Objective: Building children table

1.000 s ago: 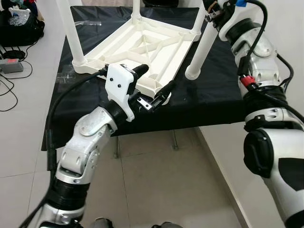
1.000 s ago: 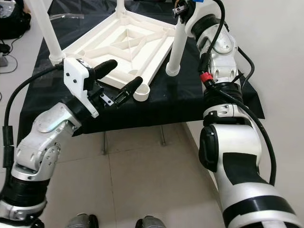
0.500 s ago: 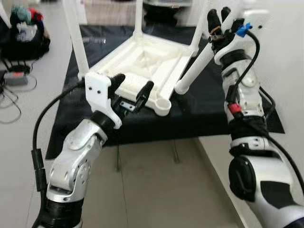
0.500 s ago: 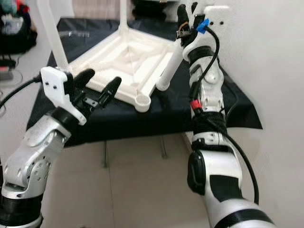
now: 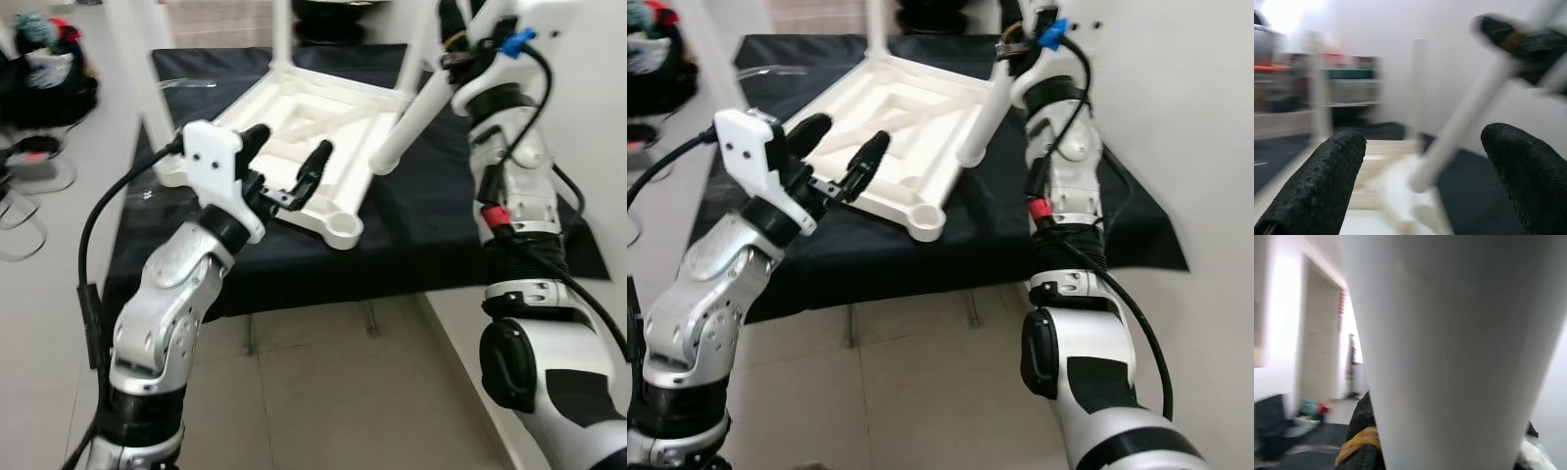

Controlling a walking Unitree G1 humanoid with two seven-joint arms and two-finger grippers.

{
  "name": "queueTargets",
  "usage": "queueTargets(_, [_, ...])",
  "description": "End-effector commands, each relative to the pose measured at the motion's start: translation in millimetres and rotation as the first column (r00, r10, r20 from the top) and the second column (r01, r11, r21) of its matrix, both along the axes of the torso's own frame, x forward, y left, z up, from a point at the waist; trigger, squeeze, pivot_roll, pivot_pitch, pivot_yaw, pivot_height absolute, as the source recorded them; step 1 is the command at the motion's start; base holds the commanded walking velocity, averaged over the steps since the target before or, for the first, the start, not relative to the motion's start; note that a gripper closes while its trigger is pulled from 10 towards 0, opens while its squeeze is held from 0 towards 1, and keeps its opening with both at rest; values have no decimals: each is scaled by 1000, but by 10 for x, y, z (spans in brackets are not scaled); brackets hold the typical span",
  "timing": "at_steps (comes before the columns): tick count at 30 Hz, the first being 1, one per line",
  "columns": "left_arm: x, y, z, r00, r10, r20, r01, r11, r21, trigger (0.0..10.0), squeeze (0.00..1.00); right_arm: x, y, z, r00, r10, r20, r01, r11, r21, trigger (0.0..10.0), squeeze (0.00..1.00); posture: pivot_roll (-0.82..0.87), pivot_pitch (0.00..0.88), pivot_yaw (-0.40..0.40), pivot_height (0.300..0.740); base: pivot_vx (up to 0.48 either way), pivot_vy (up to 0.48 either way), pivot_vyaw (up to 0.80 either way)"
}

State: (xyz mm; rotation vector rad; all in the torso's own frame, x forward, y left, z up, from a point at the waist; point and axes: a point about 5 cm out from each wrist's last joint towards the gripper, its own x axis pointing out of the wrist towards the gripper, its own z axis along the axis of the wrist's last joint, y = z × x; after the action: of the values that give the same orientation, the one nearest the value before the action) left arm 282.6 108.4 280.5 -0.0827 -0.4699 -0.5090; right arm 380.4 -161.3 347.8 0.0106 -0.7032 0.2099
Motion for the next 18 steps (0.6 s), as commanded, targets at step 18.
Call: queueTargets(18, [82, -104, 32, 999, -39, 19, 39, 999, 15, 10000, 0, -56, 75, 98, 997, 67, 43, -68, 997, 26, 10000, 0, -28, 0, -76, 740, 288, 0, 219])
